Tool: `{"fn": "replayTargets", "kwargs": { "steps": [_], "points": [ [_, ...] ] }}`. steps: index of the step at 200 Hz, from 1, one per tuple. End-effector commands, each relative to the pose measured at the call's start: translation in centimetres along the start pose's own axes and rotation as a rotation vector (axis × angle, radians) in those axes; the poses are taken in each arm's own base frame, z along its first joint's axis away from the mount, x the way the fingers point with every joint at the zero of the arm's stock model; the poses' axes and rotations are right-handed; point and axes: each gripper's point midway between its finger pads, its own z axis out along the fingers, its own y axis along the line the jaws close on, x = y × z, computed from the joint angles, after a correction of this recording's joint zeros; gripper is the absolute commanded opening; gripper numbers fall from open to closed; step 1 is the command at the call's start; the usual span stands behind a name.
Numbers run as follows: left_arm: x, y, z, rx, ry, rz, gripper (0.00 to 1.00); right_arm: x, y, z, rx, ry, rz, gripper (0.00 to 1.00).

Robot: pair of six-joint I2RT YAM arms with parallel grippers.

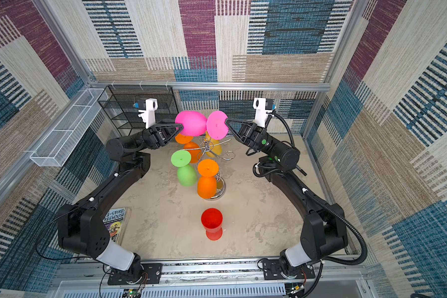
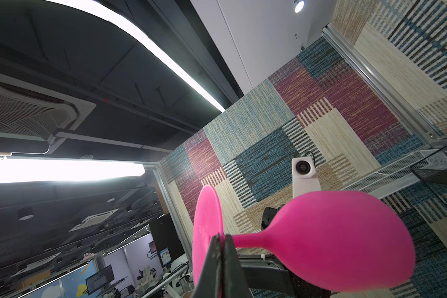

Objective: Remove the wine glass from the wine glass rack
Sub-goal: 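Carry the magenta glass toward the left gripper and grasp its bowl with the left gripper, then open the right gripper and draw it back while the left gripper holds the magenta glass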

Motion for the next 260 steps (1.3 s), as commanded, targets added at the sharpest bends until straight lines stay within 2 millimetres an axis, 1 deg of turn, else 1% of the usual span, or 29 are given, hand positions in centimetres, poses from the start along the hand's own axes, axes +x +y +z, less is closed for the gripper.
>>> {"fn": "replayTargets", "kwargs": {
  "steps": [1, 43, 65, 73, 99, 119, 133, 149, 171, 191, 207, 225, 237, 248, 260],
  "points": [
    [0.2, -1.7, 0.0, 0.047, 0.019, 0.054, 0.32, 0.4, 2.1, -0.2, -0.101, 0.011, -0.075, 0.0],
    [0.3, -1.9, 0.0, 0.047, 0.019, 0.051, 0.13, 0.6, 1.0, -0.3, -0.057, 0.017, -0.062, 0.0],
    [0.2, -2.5, 0.0, 0.053, 0.021, 0.061, 0.03, 0.7, 0.1, -0.3, -0.004, 0.032, -0.07, 0.06],
    [0.2, -2.8, 0.0, 0.056, 0.024, 0.066, 0.0, 0.6, -0.1, -0.3, 0.019, 0.037, -0.078, 0.11],
    [0.1, -4.2, 0.1, 0.072, 0.038, 0.1, 0.0, 0.3, -1.2, -0.3, 0.128, 0.051, -0.121, 0.28],
    [0.1, -5.5, 0.3, 0.091, 0.058, 0.125, 0.0, -0.3, -2.2, -0.5, 0.249, 0.054, -0.186, 0.44],
    [0.1, -6.3, 0.4, 0.104, 0.07, 0.142, 0.0, -0.9, -2.8, -0.7, 0.337, 0.053, -0.228, 0.51],
    [0.1, -7.1, 0.6, 0.117, 0.085, 0.159, 0.0, -1.7, -2.8, -1.3, 0.42, 0.041, -0.292, 0.57],
    [0.4, -8.0, 1.0, 0.138, 0.122, 0.17, 0.0, -3.1, -3.3, -3.0, 0.536, 0.009, -0.323, 0.64],
    [0.5, -8.5, 1.3, 0.149, 0.148, 0.175, 0.0, -4.3, -3.9, -5.4, 0.65, -0.031, -0.332, 0.66],
    [0.6, -8.4, 1.6, 0.143, 0.166, 0.175, 0.0, -5.1, -4.0, -7.4, 0.729, -0.07, -0.352, 0.68],
    [0.8, -7.4, 2.1, 0.104, 0.187, 0.166, 0.0, -5.7, -4.1, -9.2, 0.814, -0.103, -0.378, 0.69],
    [1.3, -6.7, 2.5, 0.061, 0.209, 0.191, 0.0, -5.9, -4.1, -10.1, 0.859, -0.114, -0.392, 0.7],
    [2.1, -5.7, 2.8, -0.011, 0.24, 0.186, 0.0, -6.0, -4.1, -10.9, 0.895, -0.124, -0.402, 0.7],
    [3.0, -5.5, 3.1, -0.064, 0.272, 0.208, 0.0, -6.1, -4.1, -11.8, 0.943, -0.138, -0.415, 0.7]
  ]
}}
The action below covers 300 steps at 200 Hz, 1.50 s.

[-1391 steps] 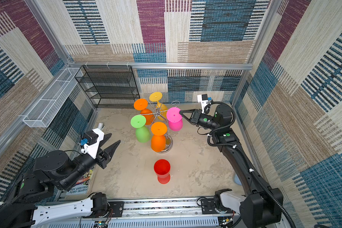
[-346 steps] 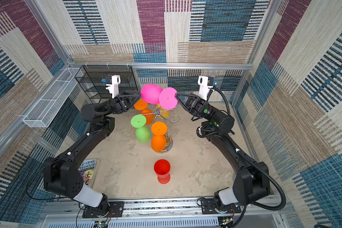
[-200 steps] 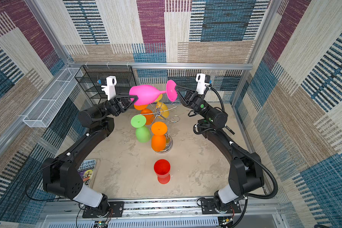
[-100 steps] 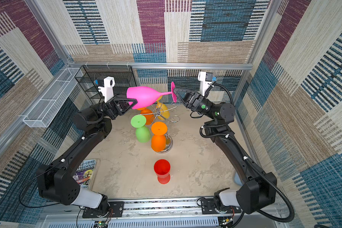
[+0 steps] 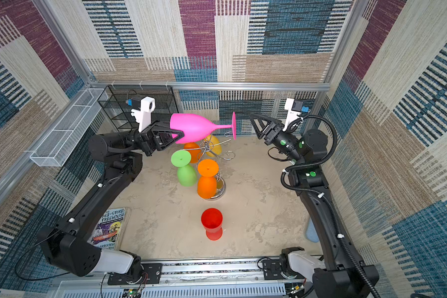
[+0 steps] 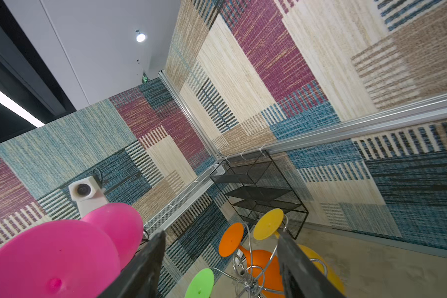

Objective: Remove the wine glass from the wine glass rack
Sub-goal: 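Open the right gripper and draw it back while the left gripper holds the magenta glass, then swing the magenta glass down toward the table beside the red glass with the left gripper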

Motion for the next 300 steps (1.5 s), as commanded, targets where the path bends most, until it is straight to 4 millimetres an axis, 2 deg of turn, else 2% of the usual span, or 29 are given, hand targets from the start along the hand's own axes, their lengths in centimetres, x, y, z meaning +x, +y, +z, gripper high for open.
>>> {"fn": "replayTargets", "kwargs": {
  "steps": [1, 44, 82, 121, 153, 197, 224, 264, 300],
  "points": [
    [2.5, 2.1, 0.5, -0.134, 0.093, 0.056, 0.0, 0.2, -2.4, -1.0, 0.136, -0.013, -0.033, 0.7],
    [4.6, 1.5, 2.2, -0.192, 0.197, 0.066, 0.0, -0.8, -5.8, -4.0, 0.407, -0.081, -0.122, 0.74],
    [8.3, 1.2, 3.9, -0.3, 0.387, 0.103, 0.0, -0.8, -8.5, -6.7, 0.581, -0.083, -0.165, 0.8],
    [12.5, 1.2, 5.5, -0.349, 0.554, 0.128, 0.0, 0.8, -12.9, -8.6, 0.703, -0.025, -0.136, 0.83],
    [16.3, 1.3, 6.0, -0.388, 0.695, 0.15, 0.0, 1.8, -15.5, -10.2, 0.749, -0.019, -0.107, 0.83],
    [22.0, 1.5, 6.6, -0.439, 0.921, 0.146, 0.03, 3.0, -17.2, -10.9, 0.748, 0.004, -0.071, 0.83],
    [25.3, 1.0, 7.5, -0.401, 1.019, 0.112, 0.04, 3.8, -17.8, -10.9, 0.735, 0.018, -0.045, 0.82],
    [28.5, 1.0, 8.5, -0.357, 1.08, 0.054, 0.04, 4.5, -18.2, -11.0, 0.729, 0.031, -0.034, 0.82],
    [31.5, 1.8, 8.8, -0.375, 1.201, 0.066, 0.04, 5.0, -18.6, -11.2, 0.735, 0.041, -0.034, 0.82]
  ]
}}
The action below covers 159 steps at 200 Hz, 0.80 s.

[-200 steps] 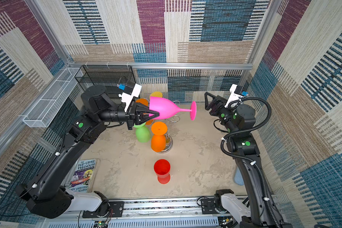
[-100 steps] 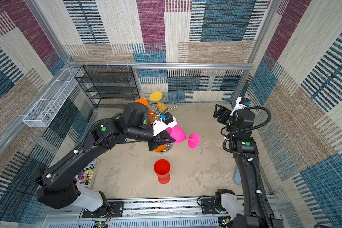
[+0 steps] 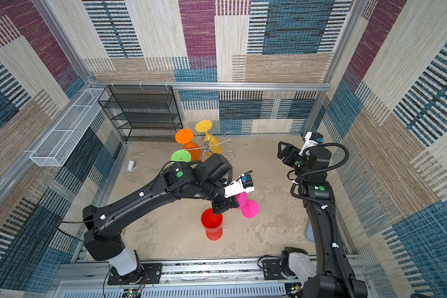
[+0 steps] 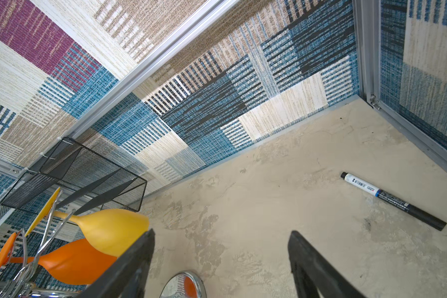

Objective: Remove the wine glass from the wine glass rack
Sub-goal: 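Swing the magenta glass down toward the table beside the red glass with the left gripper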

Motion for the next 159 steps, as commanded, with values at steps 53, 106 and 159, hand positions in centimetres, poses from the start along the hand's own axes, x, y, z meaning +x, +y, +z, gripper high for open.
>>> {"fn": "replayTargets", "kwargs": {
  "steps": [53, 106, 159],
  "points": [
    [3.3, 1.0, 6.1, -0.088, 0.312, 0.06, 0.01, 0.7, -0.3, 0.6, -0.022, 0.006, -0.008, 0.82],
    [5.2, 1.8, 9.0, -0.097, 0.429, 0.057, 0.02, 1.6, -0.8, 1.1, -0.025, 0.025, -0.006, 0.82],
    [5.9, 2.1, 10.4, -0.094, 0.464, 0.052, 0.04, 2.4, -1.2, 1.6, -0.034, 0.042, 0.001, 0.81]
  ]
}}
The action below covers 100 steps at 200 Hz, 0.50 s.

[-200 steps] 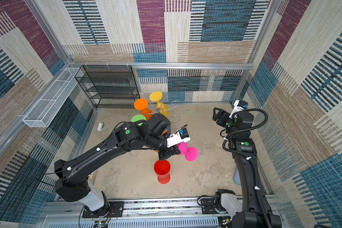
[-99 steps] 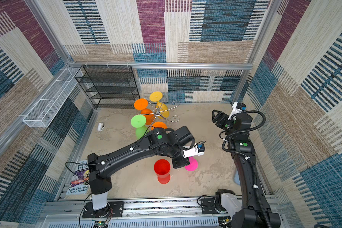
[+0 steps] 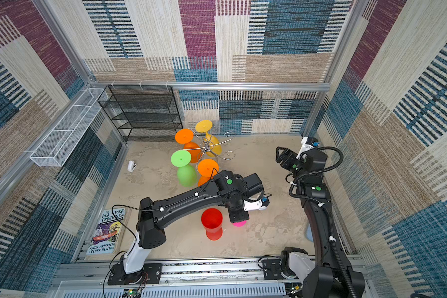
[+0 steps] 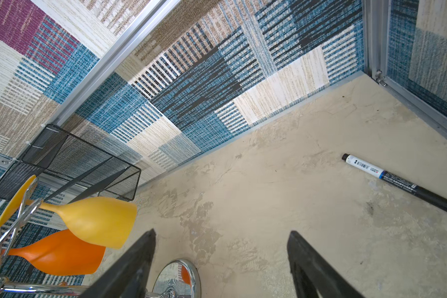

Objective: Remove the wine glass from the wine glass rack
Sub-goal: 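Swing the magenta glass down toward the table beside the red glass with the left gripper, then set the magenta glass upright on the table and open the left gripper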

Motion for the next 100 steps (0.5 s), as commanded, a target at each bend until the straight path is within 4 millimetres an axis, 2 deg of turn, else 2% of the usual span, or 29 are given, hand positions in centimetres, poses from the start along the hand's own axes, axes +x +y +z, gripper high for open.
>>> {"fn": "replayTargets", "kwargs": {
  "steps": [1, 44, 100],
  "points": [
    [0.4, 0.2, 0.4, -0.01, 0.029, 0.016, 0.05, -0.4, 0.5, 0.2, -0.033, -0.02, -0.019, 0.81],
    [0.6, 0.3, 1.4, -0.004, 0.057, 0.014, 0.08, 0.0, 0.2, 0.5, -0.036, -0.006, -0.019, 0.81],
    [0.6, 0.7, 1.0, -0.032, 0.061, 0.013, 0.3, 0.2, 0.2, 0.8, -0.043, 0.006, -0.018, 0.81]
  ]
}}
